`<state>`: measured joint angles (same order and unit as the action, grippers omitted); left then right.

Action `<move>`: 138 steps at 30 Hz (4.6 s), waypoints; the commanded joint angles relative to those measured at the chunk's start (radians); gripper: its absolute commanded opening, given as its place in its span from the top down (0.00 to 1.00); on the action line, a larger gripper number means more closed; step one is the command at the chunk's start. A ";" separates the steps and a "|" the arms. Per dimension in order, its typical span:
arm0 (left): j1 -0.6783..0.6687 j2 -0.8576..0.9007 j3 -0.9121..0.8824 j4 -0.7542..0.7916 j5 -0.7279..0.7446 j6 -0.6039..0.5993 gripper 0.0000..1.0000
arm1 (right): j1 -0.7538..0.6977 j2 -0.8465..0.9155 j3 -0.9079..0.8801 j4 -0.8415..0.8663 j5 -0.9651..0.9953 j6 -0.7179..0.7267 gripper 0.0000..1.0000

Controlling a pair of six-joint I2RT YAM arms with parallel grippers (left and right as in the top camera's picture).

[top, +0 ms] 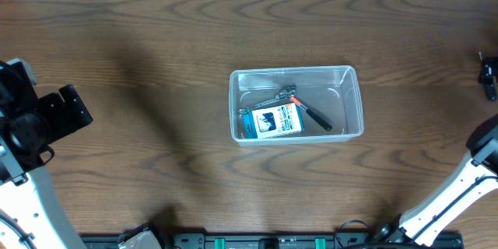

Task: Pack container
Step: 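Position the right gripper above the yellow-and-black screwdriver handle, then lower the open right gripper around the screwdriver's black handle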

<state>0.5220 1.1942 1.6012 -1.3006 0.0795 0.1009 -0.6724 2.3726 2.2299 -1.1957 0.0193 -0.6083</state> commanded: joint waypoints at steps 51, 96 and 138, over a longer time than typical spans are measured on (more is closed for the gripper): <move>0.005 0.003 0.011 0.000 0.007 -0.013 0.02 | -0.084 0.117 0.017 0.105 -0.149 -0.068 0.01; 0.005 0.003 0.011 0.000 0.007 -0.013 0.02 | -0.045 0.182 0.016 0.255 -0.281 -0.029 0.01; 0.005 0.003 0.011 0.000 0.007 -0.013 0.02 | -0.049 0.182 -0.002 0.264 -0.236 -0.036 0.01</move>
<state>0.5220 1.1950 1.6012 -1.3006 0.0795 0.1009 -0.7280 2.5332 2.2299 -0.9298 -0.2165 -0.6540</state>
